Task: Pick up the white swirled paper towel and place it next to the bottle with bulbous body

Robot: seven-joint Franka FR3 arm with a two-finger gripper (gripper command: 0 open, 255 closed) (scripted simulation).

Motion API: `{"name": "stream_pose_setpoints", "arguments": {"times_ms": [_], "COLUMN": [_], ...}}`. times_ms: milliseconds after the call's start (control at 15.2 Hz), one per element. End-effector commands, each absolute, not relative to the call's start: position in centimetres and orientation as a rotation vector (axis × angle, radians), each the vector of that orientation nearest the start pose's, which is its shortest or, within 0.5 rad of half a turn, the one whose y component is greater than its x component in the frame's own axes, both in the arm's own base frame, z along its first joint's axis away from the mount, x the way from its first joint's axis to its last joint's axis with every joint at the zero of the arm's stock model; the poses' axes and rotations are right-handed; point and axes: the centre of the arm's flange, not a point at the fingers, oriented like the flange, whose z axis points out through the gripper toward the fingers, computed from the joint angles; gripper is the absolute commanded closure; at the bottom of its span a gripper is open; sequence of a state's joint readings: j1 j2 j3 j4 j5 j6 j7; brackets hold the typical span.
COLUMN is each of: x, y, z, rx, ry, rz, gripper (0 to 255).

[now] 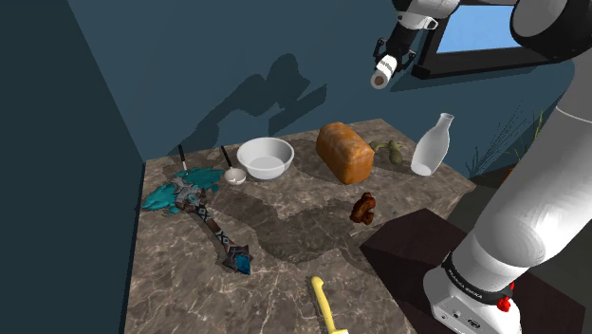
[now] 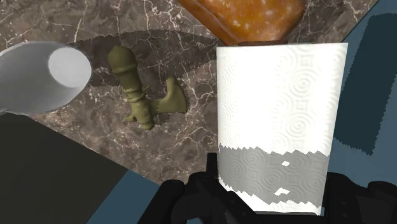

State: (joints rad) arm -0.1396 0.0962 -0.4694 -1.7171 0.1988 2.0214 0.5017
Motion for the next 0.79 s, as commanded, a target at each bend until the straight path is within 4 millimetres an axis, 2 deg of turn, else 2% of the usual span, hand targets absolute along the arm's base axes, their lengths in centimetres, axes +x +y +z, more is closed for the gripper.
{"name": "stream_pose_setpoints", "arguments": {"times_ms": [0, 726], "x": [51.5, 51.5], "y": [-33.6, -33.6], "z": [53.9, 48.0], "rx": [-2.493, -2.493], "ry": [1.65, 1.65], "rz": [-0.341, -0.341], "gripper": [255, 255]}}
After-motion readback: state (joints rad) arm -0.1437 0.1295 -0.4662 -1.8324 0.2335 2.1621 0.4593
